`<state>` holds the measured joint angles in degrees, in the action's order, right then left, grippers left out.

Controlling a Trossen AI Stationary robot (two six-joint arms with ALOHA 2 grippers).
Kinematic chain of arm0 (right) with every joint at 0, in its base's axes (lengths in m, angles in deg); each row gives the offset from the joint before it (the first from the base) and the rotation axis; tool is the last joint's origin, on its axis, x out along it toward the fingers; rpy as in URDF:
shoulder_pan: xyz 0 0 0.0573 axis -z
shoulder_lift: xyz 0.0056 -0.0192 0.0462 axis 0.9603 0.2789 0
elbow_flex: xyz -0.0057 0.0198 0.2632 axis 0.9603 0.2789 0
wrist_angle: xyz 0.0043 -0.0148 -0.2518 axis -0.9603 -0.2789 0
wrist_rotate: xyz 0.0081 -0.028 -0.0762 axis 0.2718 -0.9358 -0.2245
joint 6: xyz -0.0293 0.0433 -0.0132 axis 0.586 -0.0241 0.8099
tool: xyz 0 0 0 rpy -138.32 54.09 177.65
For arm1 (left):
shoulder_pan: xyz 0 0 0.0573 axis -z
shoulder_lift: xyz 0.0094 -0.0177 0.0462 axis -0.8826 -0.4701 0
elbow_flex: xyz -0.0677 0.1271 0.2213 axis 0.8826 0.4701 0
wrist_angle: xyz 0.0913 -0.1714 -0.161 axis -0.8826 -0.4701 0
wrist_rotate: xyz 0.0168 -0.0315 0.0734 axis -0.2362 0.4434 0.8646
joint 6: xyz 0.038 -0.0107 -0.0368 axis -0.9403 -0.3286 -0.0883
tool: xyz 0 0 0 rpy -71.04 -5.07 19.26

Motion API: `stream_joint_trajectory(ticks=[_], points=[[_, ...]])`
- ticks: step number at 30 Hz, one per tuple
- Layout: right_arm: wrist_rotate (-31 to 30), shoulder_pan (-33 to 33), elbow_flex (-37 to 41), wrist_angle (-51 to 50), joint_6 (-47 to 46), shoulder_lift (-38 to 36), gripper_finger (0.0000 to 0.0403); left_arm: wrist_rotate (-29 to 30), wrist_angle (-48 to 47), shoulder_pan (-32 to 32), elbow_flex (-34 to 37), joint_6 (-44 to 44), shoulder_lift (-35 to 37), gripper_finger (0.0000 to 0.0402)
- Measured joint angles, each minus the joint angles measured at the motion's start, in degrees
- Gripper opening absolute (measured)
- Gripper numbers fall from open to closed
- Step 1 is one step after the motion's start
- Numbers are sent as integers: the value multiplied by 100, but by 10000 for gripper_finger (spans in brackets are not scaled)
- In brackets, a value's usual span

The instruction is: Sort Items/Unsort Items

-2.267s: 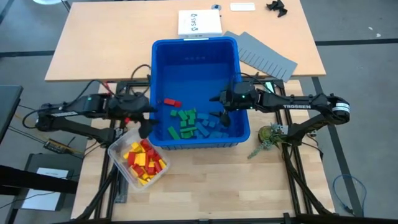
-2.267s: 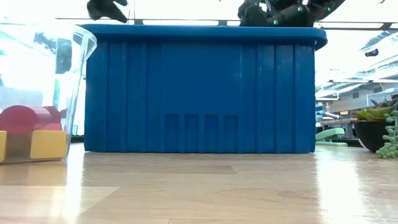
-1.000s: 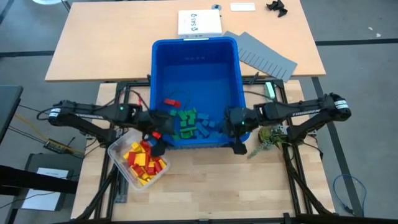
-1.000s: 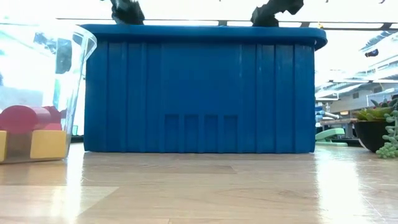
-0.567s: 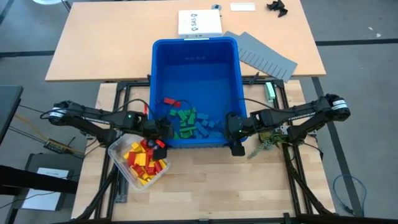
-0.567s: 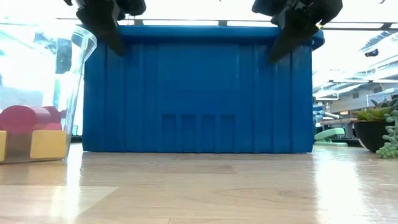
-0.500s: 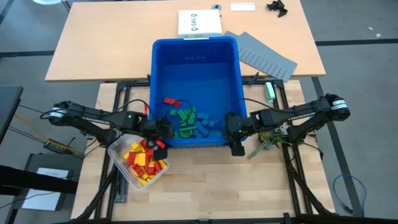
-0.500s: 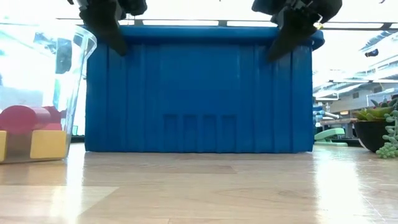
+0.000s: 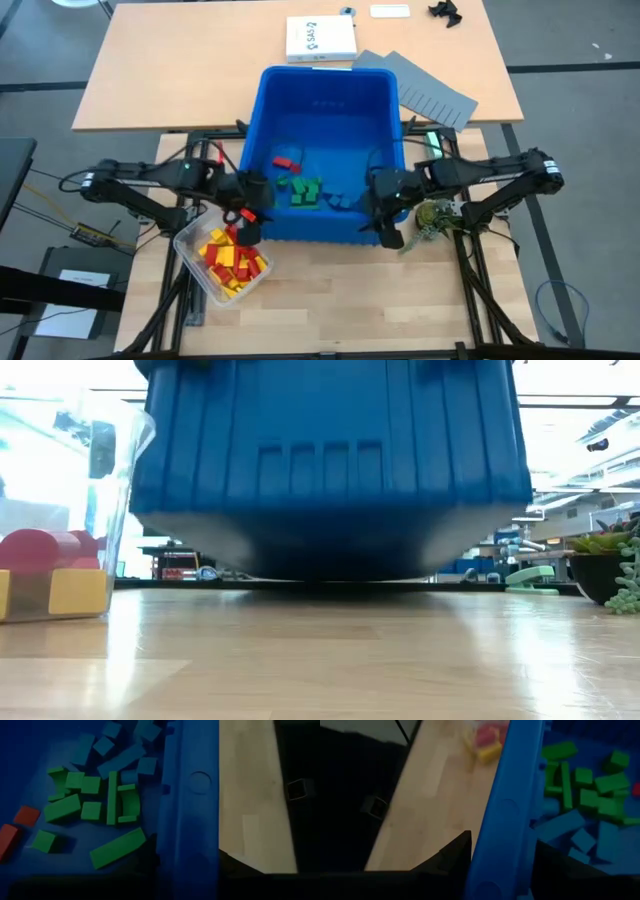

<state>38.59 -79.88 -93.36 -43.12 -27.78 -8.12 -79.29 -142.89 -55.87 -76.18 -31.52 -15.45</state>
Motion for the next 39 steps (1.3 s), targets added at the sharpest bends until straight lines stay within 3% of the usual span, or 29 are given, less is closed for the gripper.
stream_joint_trajectory(ticks=[9, 18, 25, 32, 39], points=[[276, 403, -1001, -345, 371, 4, 163, 2, -526, -275, -919, -215, -2, 99], [556, 654, -1078, -461, 475, -2, 163, 145, -502, -393, -962, -495, 5, 101], [848, 929, -1600, -530, 545, -7, 163, 285, -650, -471, -1522, -744, 4, 103], [875, 1061, -1787, -511, 589, -7, 163, 765, -662, -471, -1791, -1024, 4, 104], [875, 1079, -1791, -559, 639, -9, 163, 831, -634, -471, -1793, -1071, -15, 104]])
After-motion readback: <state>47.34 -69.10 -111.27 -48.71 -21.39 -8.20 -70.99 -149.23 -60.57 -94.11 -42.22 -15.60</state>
